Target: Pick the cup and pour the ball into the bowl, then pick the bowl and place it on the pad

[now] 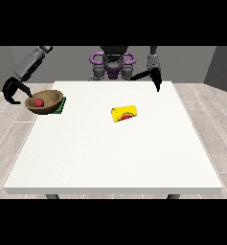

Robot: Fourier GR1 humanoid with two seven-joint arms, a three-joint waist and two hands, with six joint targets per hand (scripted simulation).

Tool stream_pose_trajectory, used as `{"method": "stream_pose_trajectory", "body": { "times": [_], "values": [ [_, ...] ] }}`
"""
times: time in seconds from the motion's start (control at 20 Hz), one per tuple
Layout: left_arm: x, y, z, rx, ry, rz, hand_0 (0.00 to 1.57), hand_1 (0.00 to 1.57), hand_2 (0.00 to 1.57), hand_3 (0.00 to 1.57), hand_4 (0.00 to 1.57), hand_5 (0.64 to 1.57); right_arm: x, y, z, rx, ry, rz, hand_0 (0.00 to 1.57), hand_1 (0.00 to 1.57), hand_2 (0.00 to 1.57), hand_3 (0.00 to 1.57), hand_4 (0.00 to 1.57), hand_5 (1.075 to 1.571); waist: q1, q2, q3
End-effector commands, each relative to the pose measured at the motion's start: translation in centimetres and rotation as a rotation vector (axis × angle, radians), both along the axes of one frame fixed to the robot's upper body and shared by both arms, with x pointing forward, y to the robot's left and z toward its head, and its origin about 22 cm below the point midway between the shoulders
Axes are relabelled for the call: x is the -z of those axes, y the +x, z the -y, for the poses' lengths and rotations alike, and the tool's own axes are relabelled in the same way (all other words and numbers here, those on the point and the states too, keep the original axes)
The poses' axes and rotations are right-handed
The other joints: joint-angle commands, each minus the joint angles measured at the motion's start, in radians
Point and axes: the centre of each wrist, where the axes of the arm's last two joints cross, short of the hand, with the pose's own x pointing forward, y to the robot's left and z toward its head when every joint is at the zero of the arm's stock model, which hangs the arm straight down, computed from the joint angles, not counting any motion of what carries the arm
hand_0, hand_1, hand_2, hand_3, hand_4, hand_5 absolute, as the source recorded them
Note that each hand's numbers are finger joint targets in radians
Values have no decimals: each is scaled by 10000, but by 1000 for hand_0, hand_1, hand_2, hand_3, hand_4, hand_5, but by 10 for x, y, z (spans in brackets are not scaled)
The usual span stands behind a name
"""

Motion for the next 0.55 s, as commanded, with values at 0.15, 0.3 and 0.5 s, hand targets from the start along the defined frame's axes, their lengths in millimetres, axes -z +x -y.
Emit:
{"method": "stream_pose_trajectory", "body": {
  "times": [0.15,0.3,0.5],
  "values": [
    [-3,3,-12,-318,-52,-138,0,0,0,0,0,1568,-21,1,6,238,-168,-353,0,0,357,259,0,1489,-85,-369,-8],
    [17,-12,3,-89,-121,-432,0,0,0,0,0,1569,-25,-7,14,79,-83,-464,0,0,255,56,0,1493,-287,-712,-8],
    [28,-1,-9,-225,-298,-1368,0,0,0,0,0,1569,-83,-15,29,-971,54,48,0,0,189,288,0,1503,-482,-1562,-24]
  ]
}}
